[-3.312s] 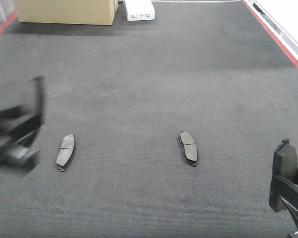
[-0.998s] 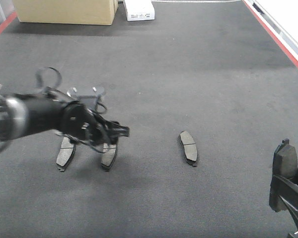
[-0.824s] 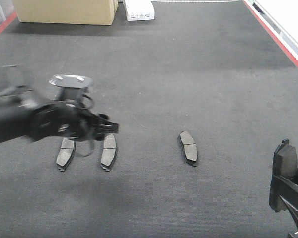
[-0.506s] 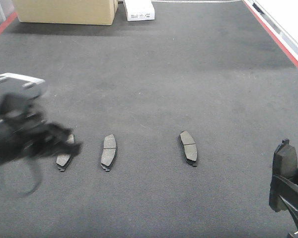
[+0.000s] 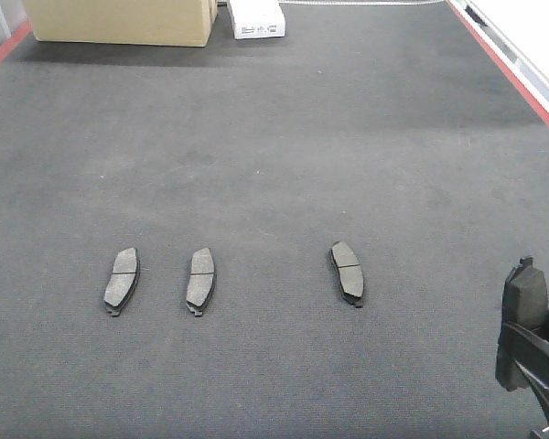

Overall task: Move and align brake pads A on conveyor
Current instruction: 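Open the left gripper and lift it away from the pad, then lower the right gripper's brake pad onto the belt between the pads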

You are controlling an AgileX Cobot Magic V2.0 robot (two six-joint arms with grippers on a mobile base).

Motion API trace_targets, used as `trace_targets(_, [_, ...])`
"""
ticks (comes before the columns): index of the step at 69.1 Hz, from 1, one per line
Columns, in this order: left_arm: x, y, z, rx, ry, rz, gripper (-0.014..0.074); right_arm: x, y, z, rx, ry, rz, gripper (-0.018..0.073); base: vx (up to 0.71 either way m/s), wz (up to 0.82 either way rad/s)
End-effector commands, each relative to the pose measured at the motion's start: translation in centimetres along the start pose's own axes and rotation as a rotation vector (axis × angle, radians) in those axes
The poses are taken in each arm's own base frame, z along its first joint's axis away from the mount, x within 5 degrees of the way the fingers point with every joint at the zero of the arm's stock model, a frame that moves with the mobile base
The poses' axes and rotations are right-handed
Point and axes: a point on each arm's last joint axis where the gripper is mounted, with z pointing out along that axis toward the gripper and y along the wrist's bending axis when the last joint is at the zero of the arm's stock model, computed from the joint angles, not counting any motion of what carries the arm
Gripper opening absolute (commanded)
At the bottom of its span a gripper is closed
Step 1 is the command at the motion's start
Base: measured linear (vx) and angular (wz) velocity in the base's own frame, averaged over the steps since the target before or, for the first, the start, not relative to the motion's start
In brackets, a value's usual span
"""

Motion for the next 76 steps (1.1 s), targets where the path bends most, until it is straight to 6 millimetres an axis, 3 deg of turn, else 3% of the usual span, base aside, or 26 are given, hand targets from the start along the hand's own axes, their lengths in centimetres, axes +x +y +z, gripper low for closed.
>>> trace_targets(1, [-0.7, 0.0, -1.5, 0.028, -0.134, 0.001, -0.0007, -1.8, 0.2, -0.3, -0.01, -0.12, -0.017, 0.0026, 0.0, 0.0])
trace_targets(13, [-0.1, 0.3, -2.6, 0.022, -0.203, 0.042, -0.0007, -1.8, 0.2, -0.3, -0.01, -0.12, -0.017, 0.0026, 0.0, 0.0])
trace_targets(39, [-0.1, 0.3, -2.6, 0.015, -0.203, 0.056, -0.0007, -2.1, 0.2, -0.4, -0.013, -0.149, -0.02, 0.0026, 0.0, 0.0])
trace_targets(47, [-0.1, 0.3, -2.6, 0.015, -0.203, 0.056, -0.0007, -2.6, 0.3, 0.0, -0.03, -0.168, 0.061, 0.0028, 0.0, 0.0])
trace_targets(63, [-0.1, 0.3, -2.6, 0.016, -0.203, 0.055, -0.0007, -5.9, 0.7, 5.1, -0.007, 0.019, 0.063, 0.0029, 0.0, 0.0])
trace_targets(76, [-0.1, 0.3, -2.6, 0.016, -0.203, 0.055, -0.0007, -9.1, 1.2, 11.3, 0.01, 0.201, 0.089, 0.0033, 0.0, 0.0])
